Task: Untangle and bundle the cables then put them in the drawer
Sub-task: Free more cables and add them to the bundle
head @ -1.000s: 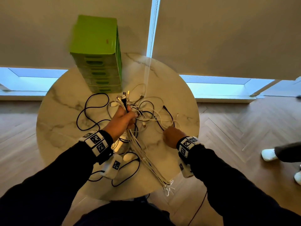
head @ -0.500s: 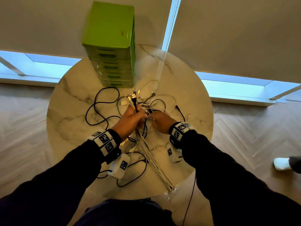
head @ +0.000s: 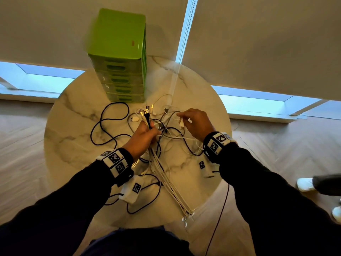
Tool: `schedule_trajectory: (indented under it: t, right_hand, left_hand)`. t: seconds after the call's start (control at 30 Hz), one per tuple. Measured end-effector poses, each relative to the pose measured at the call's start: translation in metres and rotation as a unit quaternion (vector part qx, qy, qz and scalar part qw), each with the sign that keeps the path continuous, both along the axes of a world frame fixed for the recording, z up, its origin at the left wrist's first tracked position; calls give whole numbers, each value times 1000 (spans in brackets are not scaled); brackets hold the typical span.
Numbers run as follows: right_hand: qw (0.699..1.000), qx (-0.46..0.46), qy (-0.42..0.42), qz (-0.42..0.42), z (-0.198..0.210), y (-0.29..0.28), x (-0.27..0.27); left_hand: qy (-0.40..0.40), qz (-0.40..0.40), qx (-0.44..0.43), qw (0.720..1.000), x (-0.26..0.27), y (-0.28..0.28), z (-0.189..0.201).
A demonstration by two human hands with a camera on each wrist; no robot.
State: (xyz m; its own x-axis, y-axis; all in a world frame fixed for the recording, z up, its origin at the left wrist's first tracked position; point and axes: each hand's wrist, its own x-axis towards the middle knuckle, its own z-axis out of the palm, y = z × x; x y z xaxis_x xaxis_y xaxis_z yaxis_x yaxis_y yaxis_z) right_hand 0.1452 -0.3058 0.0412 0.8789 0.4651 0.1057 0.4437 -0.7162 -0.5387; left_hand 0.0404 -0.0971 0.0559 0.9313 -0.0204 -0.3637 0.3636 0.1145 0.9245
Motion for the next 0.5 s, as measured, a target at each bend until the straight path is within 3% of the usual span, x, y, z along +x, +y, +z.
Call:
schedule_trajectory:
  t: [0.2,0.3,0.5]
  right_hand:
    - [994,-24,24,105,-7,1,-49]
    - [985,-2,93,148,-8,12,-71]
    - [984,34,107,140,20,37,-94]
  left_hand:
    - [-12,8,-25,1000,-8,2,3]
    - [-15,3,-33,999,-16,3,7]
    - [-68,-63,-4,996,-31,-4,26]
